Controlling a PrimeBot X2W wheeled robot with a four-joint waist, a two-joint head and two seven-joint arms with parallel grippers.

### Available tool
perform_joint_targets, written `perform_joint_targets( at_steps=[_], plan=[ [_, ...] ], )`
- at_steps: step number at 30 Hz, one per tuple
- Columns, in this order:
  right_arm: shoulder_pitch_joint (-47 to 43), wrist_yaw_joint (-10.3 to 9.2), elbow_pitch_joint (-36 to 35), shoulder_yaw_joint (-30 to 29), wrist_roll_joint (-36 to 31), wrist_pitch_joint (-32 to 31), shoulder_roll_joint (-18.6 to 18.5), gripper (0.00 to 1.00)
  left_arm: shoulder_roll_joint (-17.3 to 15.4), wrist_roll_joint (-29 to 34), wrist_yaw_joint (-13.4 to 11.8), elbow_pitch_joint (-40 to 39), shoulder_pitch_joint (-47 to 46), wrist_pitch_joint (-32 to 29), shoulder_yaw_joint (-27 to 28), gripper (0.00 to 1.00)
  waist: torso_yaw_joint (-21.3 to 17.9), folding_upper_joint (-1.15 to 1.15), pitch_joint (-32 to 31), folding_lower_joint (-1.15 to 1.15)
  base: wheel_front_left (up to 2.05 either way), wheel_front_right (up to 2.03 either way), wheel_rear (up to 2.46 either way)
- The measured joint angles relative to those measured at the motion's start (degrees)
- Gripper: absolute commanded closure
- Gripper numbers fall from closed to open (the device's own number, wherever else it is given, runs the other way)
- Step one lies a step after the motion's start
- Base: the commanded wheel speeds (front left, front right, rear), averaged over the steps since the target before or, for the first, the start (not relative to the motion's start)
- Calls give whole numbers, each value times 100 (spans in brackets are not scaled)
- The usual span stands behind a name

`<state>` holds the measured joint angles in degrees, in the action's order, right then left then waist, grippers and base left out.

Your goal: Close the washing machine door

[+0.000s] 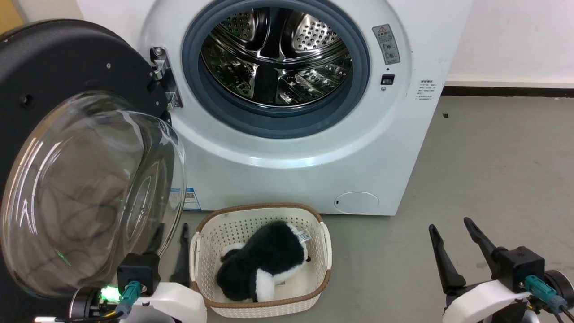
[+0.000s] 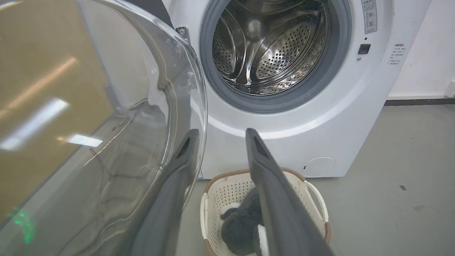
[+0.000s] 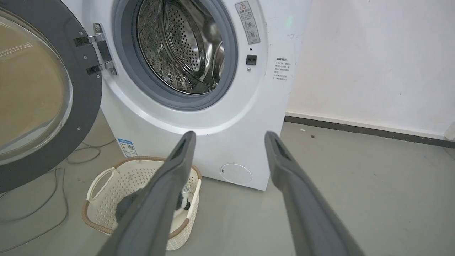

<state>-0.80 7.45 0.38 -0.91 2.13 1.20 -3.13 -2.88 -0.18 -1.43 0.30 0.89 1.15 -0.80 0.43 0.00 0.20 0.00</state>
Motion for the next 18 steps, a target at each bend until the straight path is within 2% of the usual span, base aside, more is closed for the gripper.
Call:
perform_joint_targets(
  at_steps=[18],
  plan=[
    [-1, 0, -10, -141, 266, 224, 0, 0, -33, -103, -92, -274, -229, 226, 156, 100, 341, 0, 35, 0, 0, 0, 0]
  ],
)
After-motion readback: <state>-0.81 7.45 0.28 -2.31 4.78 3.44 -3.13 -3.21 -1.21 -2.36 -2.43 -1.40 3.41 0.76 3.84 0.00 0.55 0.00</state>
